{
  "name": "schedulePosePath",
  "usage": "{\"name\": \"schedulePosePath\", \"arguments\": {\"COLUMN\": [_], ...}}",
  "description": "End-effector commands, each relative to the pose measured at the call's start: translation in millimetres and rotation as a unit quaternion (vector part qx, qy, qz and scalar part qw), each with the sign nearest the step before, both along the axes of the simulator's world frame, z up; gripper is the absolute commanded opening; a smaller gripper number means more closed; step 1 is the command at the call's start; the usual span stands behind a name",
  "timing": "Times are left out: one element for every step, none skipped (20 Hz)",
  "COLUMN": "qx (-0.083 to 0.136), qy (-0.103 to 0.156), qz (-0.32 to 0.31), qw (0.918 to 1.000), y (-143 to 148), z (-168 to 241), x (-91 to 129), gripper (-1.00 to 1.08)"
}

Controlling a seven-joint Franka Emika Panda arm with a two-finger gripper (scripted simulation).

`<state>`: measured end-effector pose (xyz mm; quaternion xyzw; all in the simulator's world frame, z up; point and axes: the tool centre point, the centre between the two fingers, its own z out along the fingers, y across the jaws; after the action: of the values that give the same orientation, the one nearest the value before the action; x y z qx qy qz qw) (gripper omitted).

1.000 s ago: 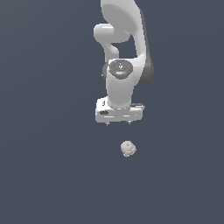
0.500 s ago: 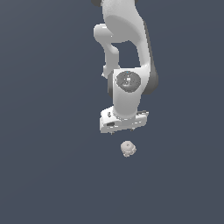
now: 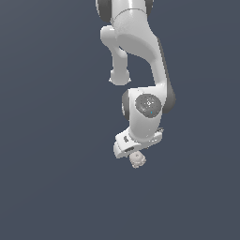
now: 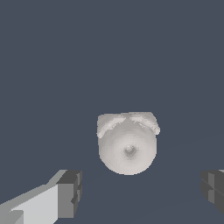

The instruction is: Pick up the object and move it to a goal position.

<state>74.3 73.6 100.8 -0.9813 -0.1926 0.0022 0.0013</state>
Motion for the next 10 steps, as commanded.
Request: {"name": "schedulePosePath", "arguments": {"qx": [0.0, -0.001, -0.001, -0.001, -0.001, -0.001, -0.001, -0.001, -0.001, -0.001], "qy": [-0.001, -0.002, -0.002, -0.002, -0.002, -0.002, -0.002, -0.002, -0.002, -0.002], "qz": [0.016, 0.02, 0.024, 0.027, 0.029, 0.031, 0.032, 0.032, 0.03, 0.03], "qw": [0.9999, 0.9998, 0.9997, 0.9996, 0.9996, 0.9995, 0.9995, 0.9995, 0.9995, 0.9995], "y": [3.9, 5.1, 6.1, 6.9, 7.5, 8.0, 8.3, 8.4, 8.0, 8.0], "z": [-5.1, -6.7, -8.1, -9.2, -10.1, -10.7, -11.0, -11.2, -10.8, -11.2], "x": [5.7, 7.3, 8.5, 9.6, 10.4, 10.9, 11.3, 11.4, 10.4, 10.4], "gripper": [1.0, 1.0, 1.0, 1.0, 1.0, 1.0, 1.0, 1.0, 1.0, 1.0]}}
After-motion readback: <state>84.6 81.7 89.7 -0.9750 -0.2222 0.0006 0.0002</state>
